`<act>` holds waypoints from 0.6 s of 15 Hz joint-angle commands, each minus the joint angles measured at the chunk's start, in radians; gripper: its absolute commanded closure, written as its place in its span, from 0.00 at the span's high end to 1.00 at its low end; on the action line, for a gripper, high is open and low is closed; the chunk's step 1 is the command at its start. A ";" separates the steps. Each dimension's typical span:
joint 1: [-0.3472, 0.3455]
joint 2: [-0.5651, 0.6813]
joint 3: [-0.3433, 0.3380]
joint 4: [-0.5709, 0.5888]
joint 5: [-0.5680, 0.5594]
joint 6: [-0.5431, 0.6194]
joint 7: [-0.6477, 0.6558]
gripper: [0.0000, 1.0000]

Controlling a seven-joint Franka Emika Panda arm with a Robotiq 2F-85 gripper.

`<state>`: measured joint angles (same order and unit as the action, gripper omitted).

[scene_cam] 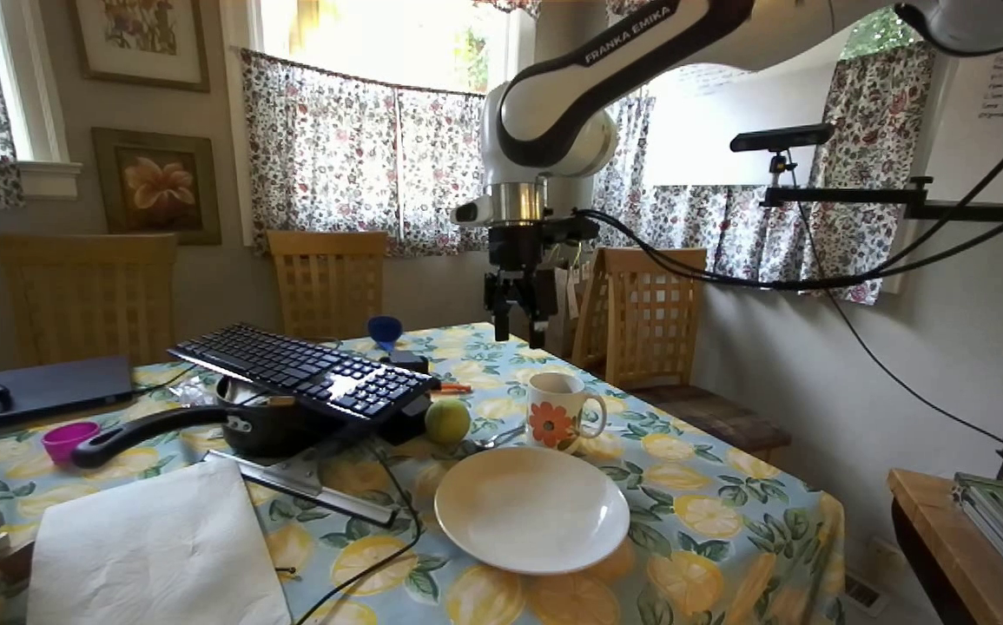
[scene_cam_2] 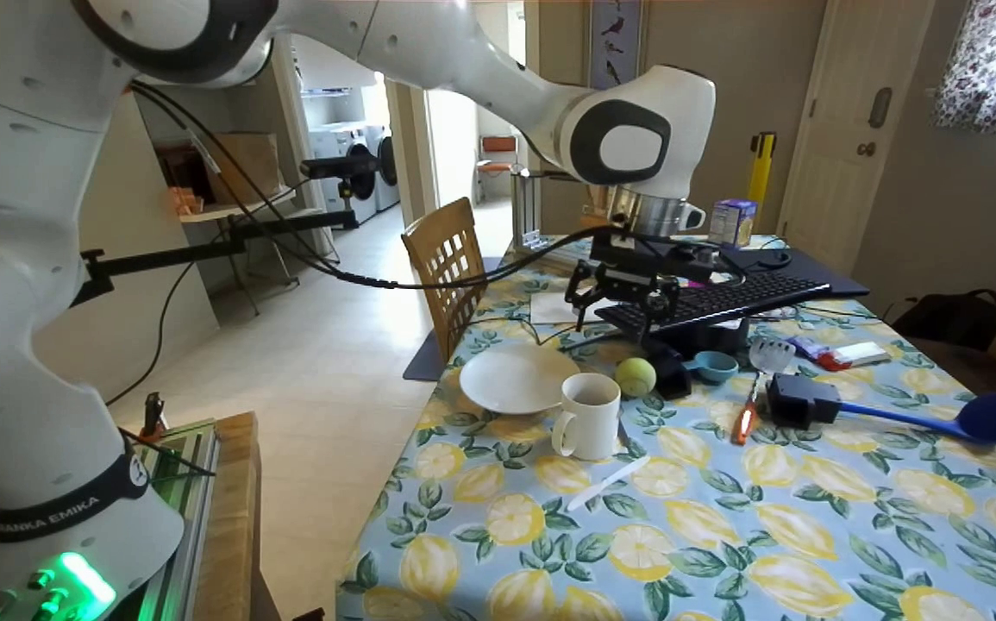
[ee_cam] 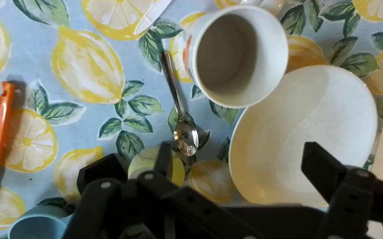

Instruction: Put the silver spoon in the mug.

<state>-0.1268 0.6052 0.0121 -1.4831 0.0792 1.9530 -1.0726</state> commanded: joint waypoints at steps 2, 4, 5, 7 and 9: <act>-0.015 0.014 0.018 0.019 -0.010 -0.007 0.006 1.00; -0.020 0.039 0.019 0.048 0.004 -0.018 0.022 1.00; -0.026 0.072 0.024 0.077 0.016 -0.036 0.019 1.00; -0.025 0.127 0.021 0.110 0.015 -0.046 0.052 1.00; -0.037 0.183 0.030 0.143 0.030 -0.047 0.070 1.00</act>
<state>-0.1378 0.6783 0.0175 -1.4428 0.0789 1.9411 -1.0370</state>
